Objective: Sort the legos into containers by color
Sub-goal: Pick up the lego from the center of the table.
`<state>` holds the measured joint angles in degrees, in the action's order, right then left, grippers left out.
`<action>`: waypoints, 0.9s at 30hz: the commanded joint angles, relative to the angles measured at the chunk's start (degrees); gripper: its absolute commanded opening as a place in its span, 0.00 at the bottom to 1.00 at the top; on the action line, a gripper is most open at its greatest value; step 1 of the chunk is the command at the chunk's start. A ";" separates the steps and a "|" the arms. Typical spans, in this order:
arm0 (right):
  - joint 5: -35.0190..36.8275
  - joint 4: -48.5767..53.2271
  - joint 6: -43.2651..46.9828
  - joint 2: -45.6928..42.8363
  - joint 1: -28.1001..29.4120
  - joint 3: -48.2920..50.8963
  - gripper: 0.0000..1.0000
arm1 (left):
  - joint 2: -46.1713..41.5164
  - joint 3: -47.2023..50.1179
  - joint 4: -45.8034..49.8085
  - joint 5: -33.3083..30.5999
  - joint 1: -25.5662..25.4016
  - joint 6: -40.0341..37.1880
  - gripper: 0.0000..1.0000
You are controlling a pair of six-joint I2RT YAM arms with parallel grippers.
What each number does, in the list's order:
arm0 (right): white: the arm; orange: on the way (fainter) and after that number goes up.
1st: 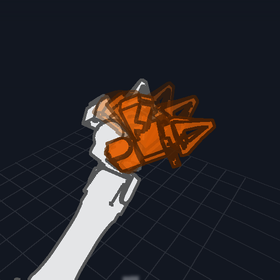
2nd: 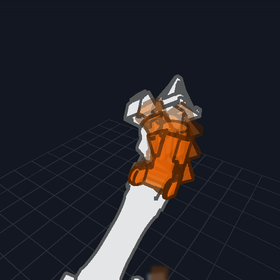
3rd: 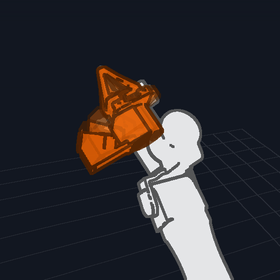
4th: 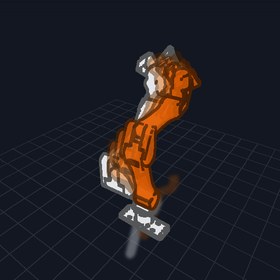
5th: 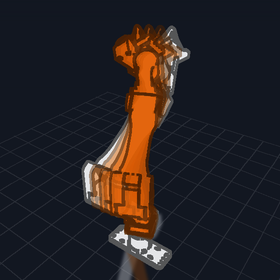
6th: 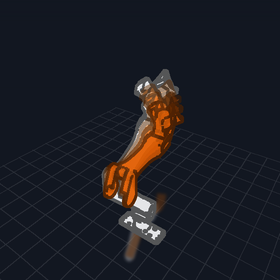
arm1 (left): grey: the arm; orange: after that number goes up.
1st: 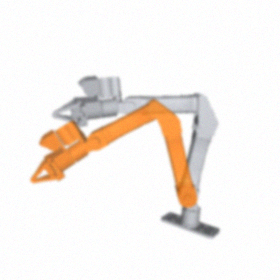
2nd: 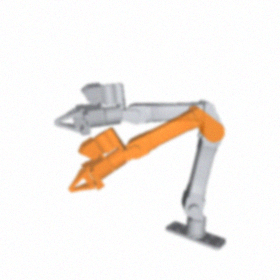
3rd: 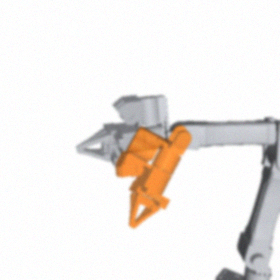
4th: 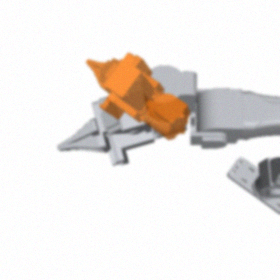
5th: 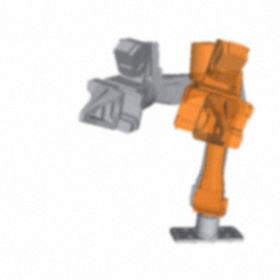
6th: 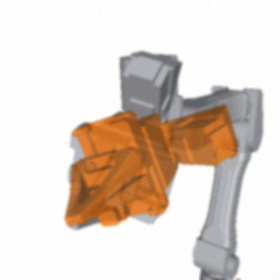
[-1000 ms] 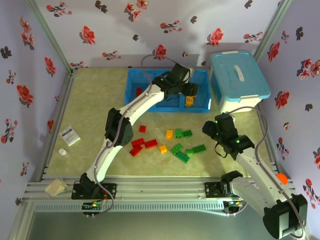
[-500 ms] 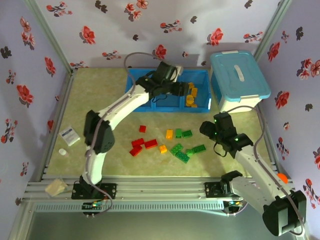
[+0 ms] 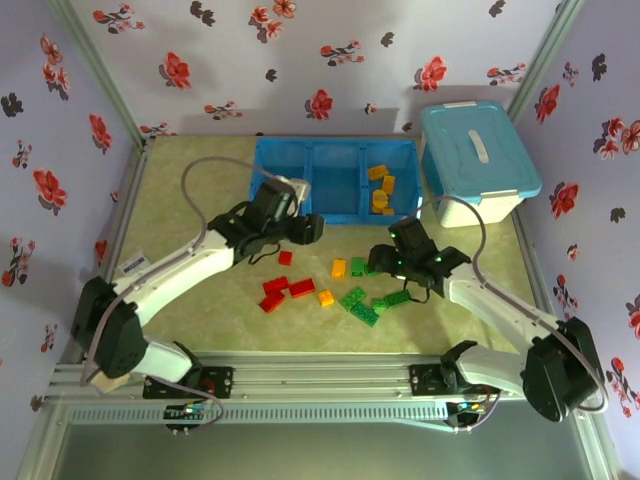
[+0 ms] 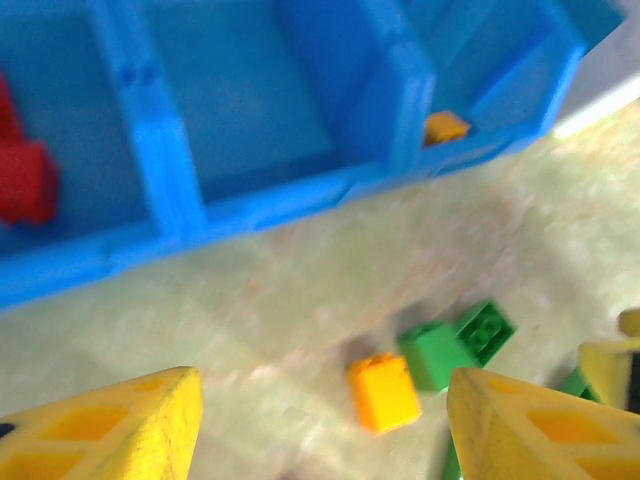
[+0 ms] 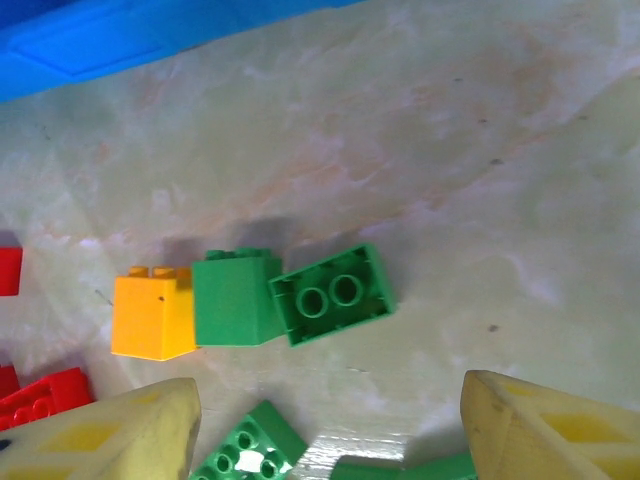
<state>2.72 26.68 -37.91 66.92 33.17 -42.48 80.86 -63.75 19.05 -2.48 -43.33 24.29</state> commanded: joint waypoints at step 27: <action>7.00 0.86 -7.06 31.81 14.77 -21.36 0.57 | -26.55 30.99 5.92 -7.73 4.30 13.16 0.63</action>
<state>7.38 24.60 -43.18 96.60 46.98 -61.30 54.83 -33.56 24.71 -8.86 -39.35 36.16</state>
